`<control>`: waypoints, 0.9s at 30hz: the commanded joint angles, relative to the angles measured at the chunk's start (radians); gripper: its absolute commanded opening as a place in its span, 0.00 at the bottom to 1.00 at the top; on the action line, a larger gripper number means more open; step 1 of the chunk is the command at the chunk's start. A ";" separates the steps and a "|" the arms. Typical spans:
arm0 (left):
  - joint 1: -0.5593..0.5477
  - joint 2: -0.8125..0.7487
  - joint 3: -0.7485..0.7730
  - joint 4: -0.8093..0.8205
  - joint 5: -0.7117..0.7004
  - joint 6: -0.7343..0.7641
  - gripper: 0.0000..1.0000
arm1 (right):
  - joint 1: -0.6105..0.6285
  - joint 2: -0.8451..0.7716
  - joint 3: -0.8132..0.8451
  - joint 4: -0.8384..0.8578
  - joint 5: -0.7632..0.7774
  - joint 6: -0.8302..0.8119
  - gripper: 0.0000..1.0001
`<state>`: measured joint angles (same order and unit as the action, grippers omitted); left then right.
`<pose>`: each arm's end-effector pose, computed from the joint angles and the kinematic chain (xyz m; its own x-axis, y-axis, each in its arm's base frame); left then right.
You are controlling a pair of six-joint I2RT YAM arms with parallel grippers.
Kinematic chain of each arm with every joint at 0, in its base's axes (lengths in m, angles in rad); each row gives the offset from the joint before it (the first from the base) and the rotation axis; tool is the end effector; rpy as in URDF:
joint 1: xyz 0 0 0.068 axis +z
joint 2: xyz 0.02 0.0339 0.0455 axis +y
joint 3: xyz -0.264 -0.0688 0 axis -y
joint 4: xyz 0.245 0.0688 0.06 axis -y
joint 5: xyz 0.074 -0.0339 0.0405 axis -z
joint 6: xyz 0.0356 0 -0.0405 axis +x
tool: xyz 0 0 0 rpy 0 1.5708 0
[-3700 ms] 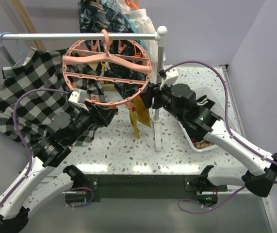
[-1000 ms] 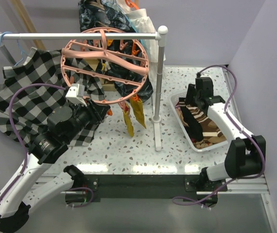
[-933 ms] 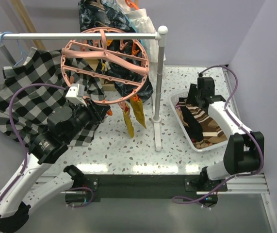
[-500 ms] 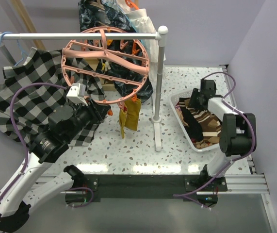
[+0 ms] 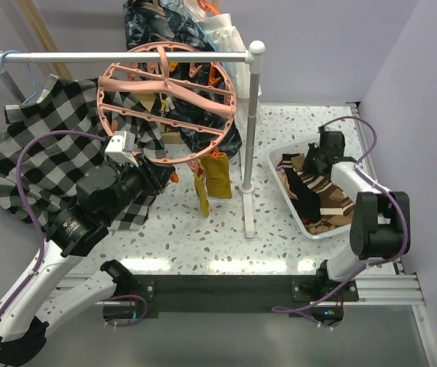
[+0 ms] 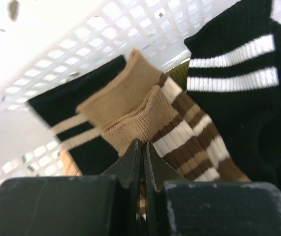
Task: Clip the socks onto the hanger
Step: Pick up the sock from the bin.
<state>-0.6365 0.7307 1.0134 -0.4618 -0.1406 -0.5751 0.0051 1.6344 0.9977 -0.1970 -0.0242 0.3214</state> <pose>0.1231 -0.0848 0.3962 -0.3800 -0.3888 -0.8393 0.3229 0.7945 -0.5143 0.3431 0.0026 0.1984 -0.7093 0.3122 -0.6321 0.2136 0.9496 0.2293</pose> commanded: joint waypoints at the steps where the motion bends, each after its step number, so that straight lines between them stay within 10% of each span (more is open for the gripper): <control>1: -0.002 -0.002 0.027 0.025 0.004 -0.022 0.00 | -0.002 -0.160 -0.025 -0.002 -0.022 0.016 0.00; 27: 0.000 0.007 0.050 0.028 0.016 -0.031 0.00 | 0.144 -0.763 0.018 0.083 -0.368 0.048 0.00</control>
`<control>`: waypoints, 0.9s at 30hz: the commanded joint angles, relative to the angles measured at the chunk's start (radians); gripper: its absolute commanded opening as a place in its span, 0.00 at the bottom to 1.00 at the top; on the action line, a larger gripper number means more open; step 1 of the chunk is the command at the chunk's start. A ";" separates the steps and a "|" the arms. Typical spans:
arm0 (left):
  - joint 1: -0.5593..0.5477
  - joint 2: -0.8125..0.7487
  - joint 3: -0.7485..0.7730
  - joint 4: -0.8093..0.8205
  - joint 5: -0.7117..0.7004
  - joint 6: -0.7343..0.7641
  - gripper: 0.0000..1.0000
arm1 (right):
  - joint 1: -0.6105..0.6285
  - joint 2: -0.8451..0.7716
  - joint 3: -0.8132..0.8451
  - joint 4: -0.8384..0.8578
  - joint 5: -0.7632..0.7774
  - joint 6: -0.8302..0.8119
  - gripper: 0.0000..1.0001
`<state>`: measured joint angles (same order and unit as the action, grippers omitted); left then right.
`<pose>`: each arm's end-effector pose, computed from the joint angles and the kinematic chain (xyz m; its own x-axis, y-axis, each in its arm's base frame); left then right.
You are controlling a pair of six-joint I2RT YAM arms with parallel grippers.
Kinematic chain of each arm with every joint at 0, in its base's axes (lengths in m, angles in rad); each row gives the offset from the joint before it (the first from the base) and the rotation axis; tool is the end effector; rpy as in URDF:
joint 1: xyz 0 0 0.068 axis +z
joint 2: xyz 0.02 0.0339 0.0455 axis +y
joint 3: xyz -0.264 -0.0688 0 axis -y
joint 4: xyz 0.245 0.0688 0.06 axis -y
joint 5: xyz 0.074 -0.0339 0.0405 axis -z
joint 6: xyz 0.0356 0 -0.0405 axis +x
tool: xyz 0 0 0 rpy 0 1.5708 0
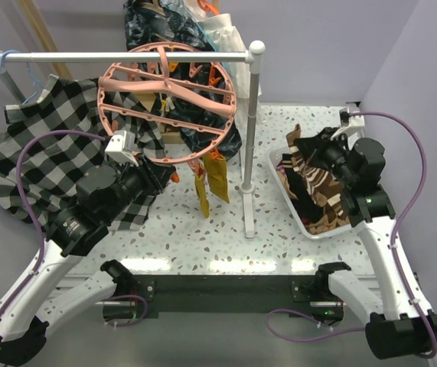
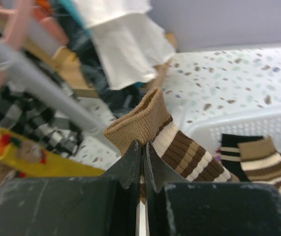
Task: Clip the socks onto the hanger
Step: Pick up the sock from the bin, then clamp the sock onto the hanger.
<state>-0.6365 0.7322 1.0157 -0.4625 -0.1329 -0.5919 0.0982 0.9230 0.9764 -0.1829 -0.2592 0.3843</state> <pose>0.1231 -0.0851 0.3967 -0.3890 -0.4001 -0.8298 0.3220 0.7849 -0.5294 0.2077 0.0296 0.3830 -0.2495 0.3396 -0.9069 -0.2742 0.8734 0.4025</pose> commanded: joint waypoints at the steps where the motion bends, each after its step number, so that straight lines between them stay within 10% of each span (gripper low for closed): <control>1: 0.000 0.010 0.046 0.030 0.010 -0.014 0.00 | 0.078 -0.077 0.036 0.069 -0.150 -0.015 0.00; 14: -0.002 0.026 0.029 0.044 0.018 -0.031 0.00 | 0.334 -0.187 -0.128 0.152 -0.368 0.037 0.00; 27: 0.000 0.024 0.029 0.041 0.012 -0.034 0.00 | 0.966 0.146 -0.128 0.410 -0.031 0.039 0.00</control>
<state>-0.6365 0.7589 1.0191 -0.4580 -0.1192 -0.6128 0.9638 0.9886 0.8188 0.0338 -0.4335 0.4084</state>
